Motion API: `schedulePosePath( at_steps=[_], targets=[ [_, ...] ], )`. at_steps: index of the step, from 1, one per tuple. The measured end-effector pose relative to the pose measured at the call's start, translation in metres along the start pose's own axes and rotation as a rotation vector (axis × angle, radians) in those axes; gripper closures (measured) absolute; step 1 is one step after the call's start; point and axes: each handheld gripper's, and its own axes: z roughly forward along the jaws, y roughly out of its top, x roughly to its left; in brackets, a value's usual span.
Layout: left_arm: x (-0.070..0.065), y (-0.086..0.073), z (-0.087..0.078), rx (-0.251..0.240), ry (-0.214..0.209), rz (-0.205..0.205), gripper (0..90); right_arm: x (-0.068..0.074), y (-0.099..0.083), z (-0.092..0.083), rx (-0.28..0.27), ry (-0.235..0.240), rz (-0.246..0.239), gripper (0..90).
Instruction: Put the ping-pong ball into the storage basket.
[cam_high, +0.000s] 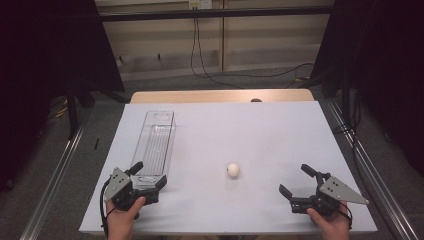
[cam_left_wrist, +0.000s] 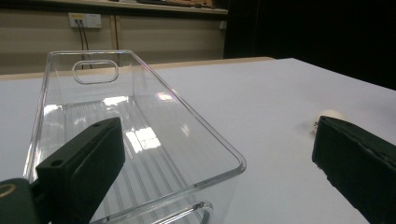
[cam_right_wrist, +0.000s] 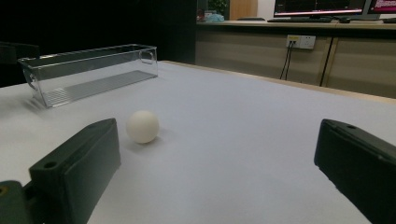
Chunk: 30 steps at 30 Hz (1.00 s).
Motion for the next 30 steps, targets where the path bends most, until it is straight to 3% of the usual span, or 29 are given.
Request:
schedulePosePath(
  at_steps=[30],
  targets=[
    [-0.0061, 0.0067, 0.0093, 0.012, 0.0, 0.0, 2.6, 0.0, 0.0008, -0.0027, -0.006, -0.006, 0.008, 0.0]
  ],
)
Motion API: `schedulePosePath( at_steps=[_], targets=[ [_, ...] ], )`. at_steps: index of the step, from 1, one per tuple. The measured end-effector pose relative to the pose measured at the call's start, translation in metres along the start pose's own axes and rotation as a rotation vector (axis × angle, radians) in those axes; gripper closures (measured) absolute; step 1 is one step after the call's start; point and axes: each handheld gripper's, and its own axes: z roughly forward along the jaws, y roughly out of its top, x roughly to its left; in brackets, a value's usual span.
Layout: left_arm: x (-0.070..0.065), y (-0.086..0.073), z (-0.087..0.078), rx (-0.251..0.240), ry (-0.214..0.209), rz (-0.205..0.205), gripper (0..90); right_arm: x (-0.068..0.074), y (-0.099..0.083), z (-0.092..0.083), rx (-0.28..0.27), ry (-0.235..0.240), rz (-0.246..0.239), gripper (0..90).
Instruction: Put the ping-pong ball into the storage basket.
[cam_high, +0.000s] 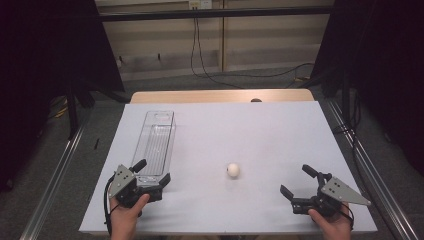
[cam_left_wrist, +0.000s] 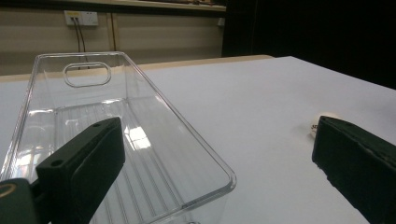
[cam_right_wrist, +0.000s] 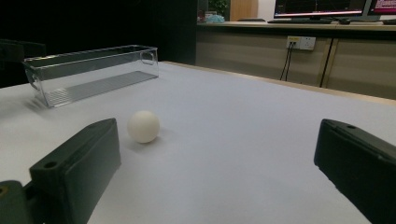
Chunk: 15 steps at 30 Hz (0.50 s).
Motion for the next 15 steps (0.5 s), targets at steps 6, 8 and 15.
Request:
schedulePosePath(
  at_steps=[6, 8, 15],
  targets=[
    [-0.0023, 0.002, 0.0028, 0.011, -0.021, 0.018, 2.6, -0.0004, 0.0, -0.0002, 0.001, 0.002, -0.004, 0.0],
    [-0.0038, 0.0032, 0.0039, 0.005, -0.019, 0.015, 2.6, -0.0005, -0.0001, -0.0002, 0.001, 0.002, -0.002, 0.1],
    [-0.0056, 0.0064, 0.0082, -0.007, -0.017, 0.015, 2.6, -0.0005, -0.0003, 0.0002, 0.001, 0.0, -0.004, 0.0]
  ],
)
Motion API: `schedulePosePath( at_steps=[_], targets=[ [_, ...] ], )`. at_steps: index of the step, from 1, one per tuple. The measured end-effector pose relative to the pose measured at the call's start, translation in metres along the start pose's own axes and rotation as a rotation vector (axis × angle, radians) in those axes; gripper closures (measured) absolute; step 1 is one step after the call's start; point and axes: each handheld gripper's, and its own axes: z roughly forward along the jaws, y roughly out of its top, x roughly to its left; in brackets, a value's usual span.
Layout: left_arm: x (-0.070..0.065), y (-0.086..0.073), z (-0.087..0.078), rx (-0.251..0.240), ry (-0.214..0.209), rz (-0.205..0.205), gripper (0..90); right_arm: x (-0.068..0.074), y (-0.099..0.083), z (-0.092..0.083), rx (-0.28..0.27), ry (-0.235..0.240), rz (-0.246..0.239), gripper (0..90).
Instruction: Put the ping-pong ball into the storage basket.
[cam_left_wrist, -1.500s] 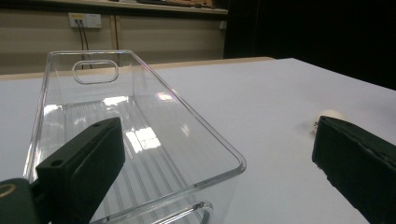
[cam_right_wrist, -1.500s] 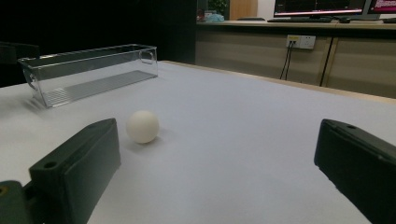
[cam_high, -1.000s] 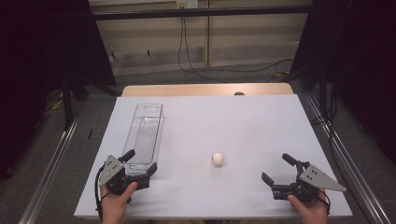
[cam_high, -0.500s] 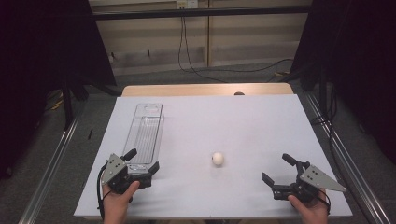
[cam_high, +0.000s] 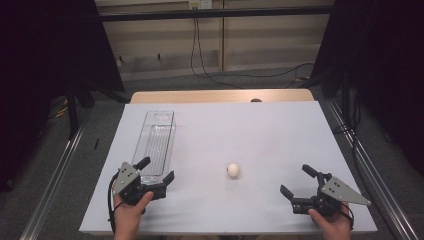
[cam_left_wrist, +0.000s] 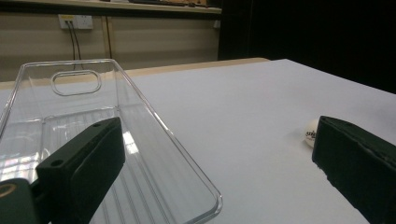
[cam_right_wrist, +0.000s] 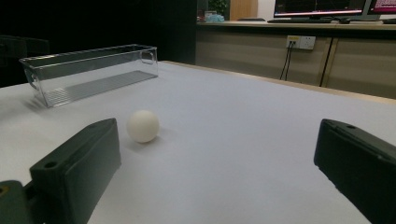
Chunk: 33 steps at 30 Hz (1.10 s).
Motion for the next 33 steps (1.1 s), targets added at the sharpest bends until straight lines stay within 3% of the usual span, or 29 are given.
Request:
schedulePosePath(
  at_steps=[33],
  targets=[
    [-0.018, 0.004, 0.023, 0.017, -0.044, 0.038, 2.6, -0.001, 0.0, 0.0, 0.005, -0.001, 0.006, 0.0]
  ],
)
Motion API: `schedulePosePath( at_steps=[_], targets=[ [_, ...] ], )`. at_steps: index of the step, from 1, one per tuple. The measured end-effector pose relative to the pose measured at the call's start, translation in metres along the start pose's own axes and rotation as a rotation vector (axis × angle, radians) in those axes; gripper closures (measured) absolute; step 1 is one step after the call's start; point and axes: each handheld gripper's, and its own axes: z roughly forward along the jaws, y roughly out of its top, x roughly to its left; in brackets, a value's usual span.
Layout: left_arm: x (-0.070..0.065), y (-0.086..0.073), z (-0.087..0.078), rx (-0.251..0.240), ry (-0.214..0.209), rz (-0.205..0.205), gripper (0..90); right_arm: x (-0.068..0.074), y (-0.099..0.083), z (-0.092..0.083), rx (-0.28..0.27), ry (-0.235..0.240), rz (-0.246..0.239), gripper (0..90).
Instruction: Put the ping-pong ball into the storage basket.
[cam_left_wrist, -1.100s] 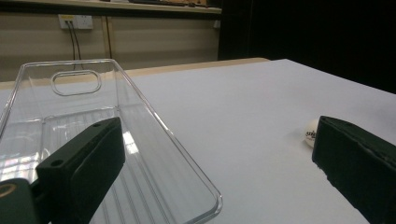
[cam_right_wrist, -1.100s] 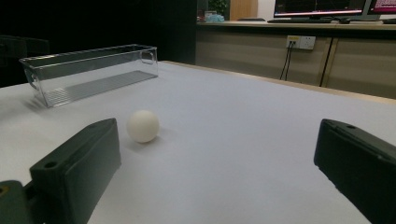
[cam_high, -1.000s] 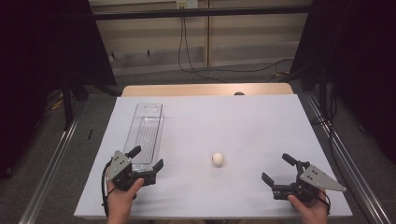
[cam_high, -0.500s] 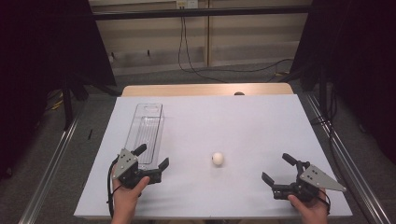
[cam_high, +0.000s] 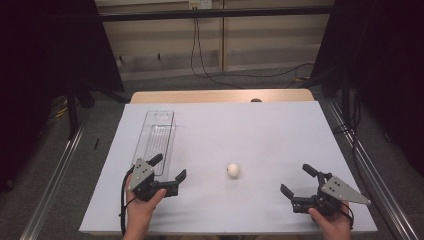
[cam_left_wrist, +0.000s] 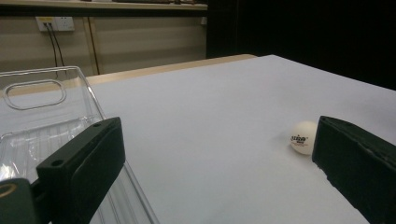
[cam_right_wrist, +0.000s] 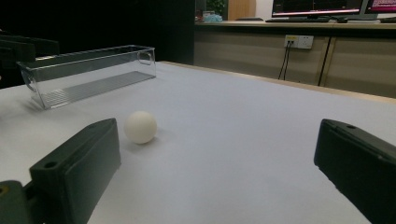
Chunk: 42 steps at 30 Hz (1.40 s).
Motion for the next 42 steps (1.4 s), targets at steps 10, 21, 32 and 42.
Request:
schedulePosePath(
  at_steps=[10, 21, 32, 42],
  targets=[
    [-0.004, 0.0, 0.007, 0.005, -0.014, 0.011, 2.7, 0.0, 0.001, 0.0, -0.005, 0.001, 0.005, 0.1],
    [-0.008, 0.0, 0.01, 0.009, -0.011, 0.009, 2.8, 0.0, 0.001, 0.002, -0.008, -0.002, 0.004, 0.0],
    [-0.011, 0.0, 0.016, 0.017, -0.026, 0.013, 2.8, 0.0, 0.002, 0.002, -0.009, 0.004, 0.001, 0.1],
    [-0.013, 0.0, 0.019, 0.019, -0.029, 0.014, 2.5, 0.0, 0.002, 0.002, -0.015, -0.002, -0.001, 0.1]
  ],
)
